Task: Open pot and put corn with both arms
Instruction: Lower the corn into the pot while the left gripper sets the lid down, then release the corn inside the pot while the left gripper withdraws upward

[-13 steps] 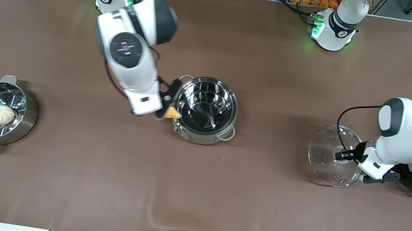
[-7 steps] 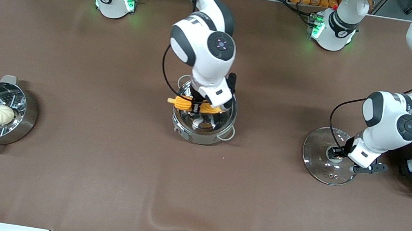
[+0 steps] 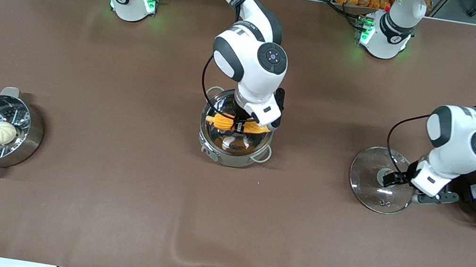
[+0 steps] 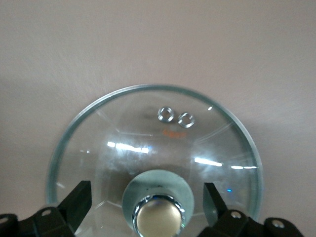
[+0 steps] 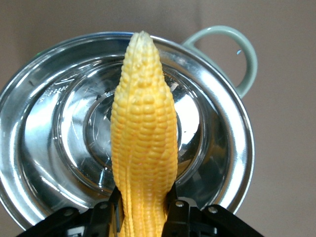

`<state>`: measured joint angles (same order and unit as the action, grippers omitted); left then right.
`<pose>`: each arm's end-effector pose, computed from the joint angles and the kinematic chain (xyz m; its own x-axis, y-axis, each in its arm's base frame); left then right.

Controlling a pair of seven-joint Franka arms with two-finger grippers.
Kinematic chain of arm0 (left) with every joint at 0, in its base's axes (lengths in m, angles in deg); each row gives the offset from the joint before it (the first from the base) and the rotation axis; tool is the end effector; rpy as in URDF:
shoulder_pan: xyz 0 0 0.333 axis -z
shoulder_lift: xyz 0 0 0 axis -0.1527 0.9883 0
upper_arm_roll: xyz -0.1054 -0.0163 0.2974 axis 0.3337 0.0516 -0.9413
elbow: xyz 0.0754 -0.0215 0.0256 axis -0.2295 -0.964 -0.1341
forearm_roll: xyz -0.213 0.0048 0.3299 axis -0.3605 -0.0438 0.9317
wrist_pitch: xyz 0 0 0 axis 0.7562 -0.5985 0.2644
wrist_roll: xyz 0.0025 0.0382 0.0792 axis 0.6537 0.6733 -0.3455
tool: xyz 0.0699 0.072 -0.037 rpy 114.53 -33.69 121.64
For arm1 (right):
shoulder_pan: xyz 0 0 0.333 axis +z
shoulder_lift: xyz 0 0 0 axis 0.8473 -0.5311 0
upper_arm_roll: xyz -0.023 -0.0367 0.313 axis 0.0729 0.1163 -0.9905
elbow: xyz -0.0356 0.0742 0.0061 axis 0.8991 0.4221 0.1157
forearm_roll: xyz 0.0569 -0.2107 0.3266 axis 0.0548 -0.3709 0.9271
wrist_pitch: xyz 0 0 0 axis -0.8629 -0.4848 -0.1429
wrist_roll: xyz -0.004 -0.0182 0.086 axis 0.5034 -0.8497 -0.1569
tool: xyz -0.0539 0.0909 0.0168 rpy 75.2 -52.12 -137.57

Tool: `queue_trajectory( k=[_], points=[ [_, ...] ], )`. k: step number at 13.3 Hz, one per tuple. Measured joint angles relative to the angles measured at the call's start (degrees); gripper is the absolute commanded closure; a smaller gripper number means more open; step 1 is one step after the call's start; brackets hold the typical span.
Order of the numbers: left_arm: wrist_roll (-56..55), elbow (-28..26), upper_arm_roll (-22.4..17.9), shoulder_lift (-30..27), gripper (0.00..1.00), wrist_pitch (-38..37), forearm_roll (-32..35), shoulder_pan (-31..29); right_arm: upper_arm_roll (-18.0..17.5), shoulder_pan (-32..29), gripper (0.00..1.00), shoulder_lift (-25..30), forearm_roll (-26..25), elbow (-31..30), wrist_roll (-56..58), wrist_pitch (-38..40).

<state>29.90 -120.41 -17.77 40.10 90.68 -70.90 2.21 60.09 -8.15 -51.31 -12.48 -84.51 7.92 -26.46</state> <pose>0.5991 0.0116 0.2676 0.9776 0.1906 0.0892 0.1843 -0.9800 0.0751 0.5059 0.5424 0.3299 0.0604 0.9812 -0.1835 0.9967 -0.0492 0.0649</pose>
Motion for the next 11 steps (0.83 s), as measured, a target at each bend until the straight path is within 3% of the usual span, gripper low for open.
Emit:
queue_trajectory(
  k=[5,7,11],
  points=[
    [0.0,20.6,0.6,-11.2,0.0,-33.7,0.0,0.1,0.4,0.0,1.0,-0.4,0.0,0.1,-2.1,4.2],
    [0.0,27.0,0.9,-13.7,0.0,-43.1,0.0,0.1,0.7,0.0,1.0,-0.4,0.0,0.1,-3.2,5.6],
    [-0.8,29.3,2.5,-19.0,0.0,-51.6,0.0,0.2,0.7,0.0,1.0,-0.5,0.0,0.2,-6.3,5.7]
  ],
)
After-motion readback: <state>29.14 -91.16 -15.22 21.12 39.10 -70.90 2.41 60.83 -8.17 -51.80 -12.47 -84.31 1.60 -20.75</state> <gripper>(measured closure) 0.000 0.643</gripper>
